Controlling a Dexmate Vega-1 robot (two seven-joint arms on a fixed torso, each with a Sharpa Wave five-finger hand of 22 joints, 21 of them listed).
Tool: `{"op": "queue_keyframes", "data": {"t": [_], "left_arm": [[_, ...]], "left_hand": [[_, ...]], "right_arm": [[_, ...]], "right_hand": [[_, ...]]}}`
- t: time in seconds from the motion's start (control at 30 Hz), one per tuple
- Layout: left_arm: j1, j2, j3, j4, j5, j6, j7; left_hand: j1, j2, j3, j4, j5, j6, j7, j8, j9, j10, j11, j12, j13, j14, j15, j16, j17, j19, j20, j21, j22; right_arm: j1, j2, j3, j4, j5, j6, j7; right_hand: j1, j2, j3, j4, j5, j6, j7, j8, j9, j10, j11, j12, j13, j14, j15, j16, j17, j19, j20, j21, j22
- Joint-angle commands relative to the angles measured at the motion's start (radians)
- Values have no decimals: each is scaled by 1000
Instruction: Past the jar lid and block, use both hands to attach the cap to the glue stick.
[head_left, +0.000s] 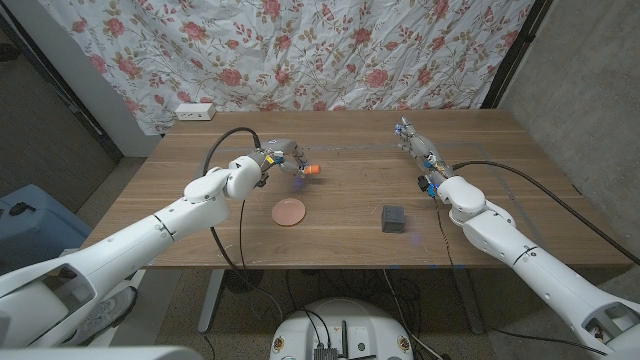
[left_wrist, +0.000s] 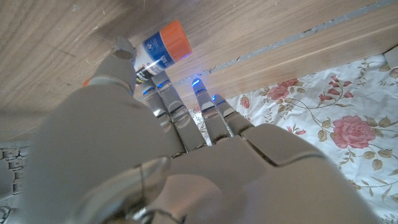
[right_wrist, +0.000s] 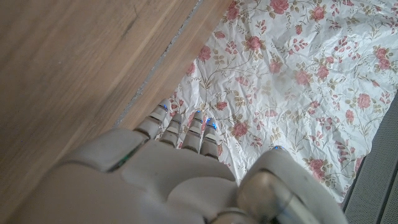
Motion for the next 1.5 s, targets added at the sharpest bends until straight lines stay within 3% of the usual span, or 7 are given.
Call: {"op": "queue_keyframes", "data": {"t": [0.03,0.8,1.5], "left_arm": [[-23,-9,45,15,86,16,-35],[-53,-41,82,48,172,41,-102],[-83,-50,101,67,193,45,-160]], "left_hand": [[-9,4,8,12,0,-10,-4,7,3,-5,0,8,3,-8,-121,-2,2,-9,-1,0,2],[-44,-8,-8,18,-1,-50,-14,0,1,-60,-1,1,0,-29,-118,-3,2,-24,1,-1,2],[-95,-28,-30,19,-2,-135,-24,-9,-8,-165,0,-1,-2,-94,-89,-6,2,-57,9,-1,3]], "right_arm": [[4,19,6,41,47,31,17],[-2,23,2,44,55,18,-3],[-5,24,3,35,45,11,-30]], "right_hand": [[4,-3,-4,1,5,1,10,6,0,1,7,5,1,6,-3,2,3,6,-10,-2,3],[4,3,-1,1,7,3,11,8,0,3,10,7,1,13,0,1,1,10,-15,-4,2],[5,7,2,-1,8,9,13,11,0,9,8,10,1,17,4,-1,-1,11,-15,-6,2]]}}
